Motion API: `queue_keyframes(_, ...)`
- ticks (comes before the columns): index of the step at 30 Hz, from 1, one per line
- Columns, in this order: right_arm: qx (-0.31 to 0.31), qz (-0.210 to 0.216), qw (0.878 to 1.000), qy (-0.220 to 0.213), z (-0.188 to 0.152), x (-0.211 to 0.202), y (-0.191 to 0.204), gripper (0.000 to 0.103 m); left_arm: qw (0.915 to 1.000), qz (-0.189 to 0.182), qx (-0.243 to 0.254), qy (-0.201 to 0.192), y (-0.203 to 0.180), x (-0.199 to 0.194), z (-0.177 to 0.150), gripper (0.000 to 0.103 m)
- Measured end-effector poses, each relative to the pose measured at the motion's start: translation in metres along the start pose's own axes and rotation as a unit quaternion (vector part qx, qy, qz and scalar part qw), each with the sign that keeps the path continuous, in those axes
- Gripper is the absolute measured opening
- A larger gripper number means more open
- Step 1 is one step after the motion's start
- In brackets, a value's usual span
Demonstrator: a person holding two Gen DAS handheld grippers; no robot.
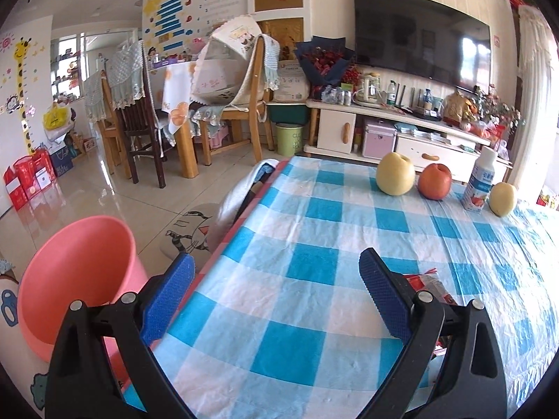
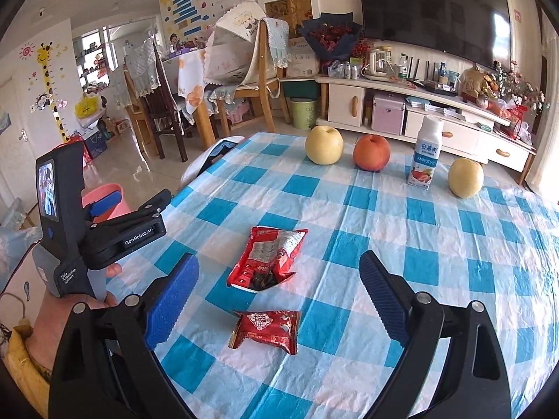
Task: Collect trash
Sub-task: 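Return both tools from the pink bucket to the table, then grasp the red snack bag with the left tool while the right tool grasps the red candy wrapper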
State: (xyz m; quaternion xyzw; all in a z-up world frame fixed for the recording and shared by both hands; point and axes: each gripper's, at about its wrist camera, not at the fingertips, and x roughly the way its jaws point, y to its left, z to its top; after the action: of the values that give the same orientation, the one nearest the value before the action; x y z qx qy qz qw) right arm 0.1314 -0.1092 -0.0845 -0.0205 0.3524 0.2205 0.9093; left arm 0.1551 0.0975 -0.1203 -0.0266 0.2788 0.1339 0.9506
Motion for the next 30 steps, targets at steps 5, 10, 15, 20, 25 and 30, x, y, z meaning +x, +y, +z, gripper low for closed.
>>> queue_keyframes(5, 0.017, 0.012, 1.000, 0.014, -0.006, 0.004, -0.012, 0.092, 0.9996, -0.018, 0.021, 0.007, -0.018, 0.002, -0.001, 0.096)
queue_keyframes(10, 0.026, 0.019, 0.999, 0.026, -0.010, 0.007, -0.019, 0.092, 0.9991, -0.028, 0.031, 0.010, -0.031, 0.003, -0.002, 0.096)
queue_keyframes(15, 0.028, 0.023, 0.999, 0.040, -0.016, 0.014, -0.021, 0.092, 0.9984, -0.035, 0.041, 0.016, -0.043, 0.006, -0.003, 0.096)
queue_keyframes(20, 0.039, 0.033, 0.997, 0.059, -0.022, 0.021, -0.021, 0.092, 0.9976, -0.053, 0.042, 0.018, -0.053, 0.008, -0.001, 0.096)
queue_keyframes(25, 0.032, 0.047, 0.995, 0.086, -0.031, 0.033, -0.012, 0.092, 0.9957, -0.082, 0.030, 0.032, -0.057, 0.013, -0.001, 0.096)
queue_keyframes(30, 0.012, 0.061, 0.991, 0.116, -0.042, 0.051, 0.001, 0.092, 0.9896, -0.132, 0.009, 0.057, -0.057, 0.020, 0.001, 0.096)
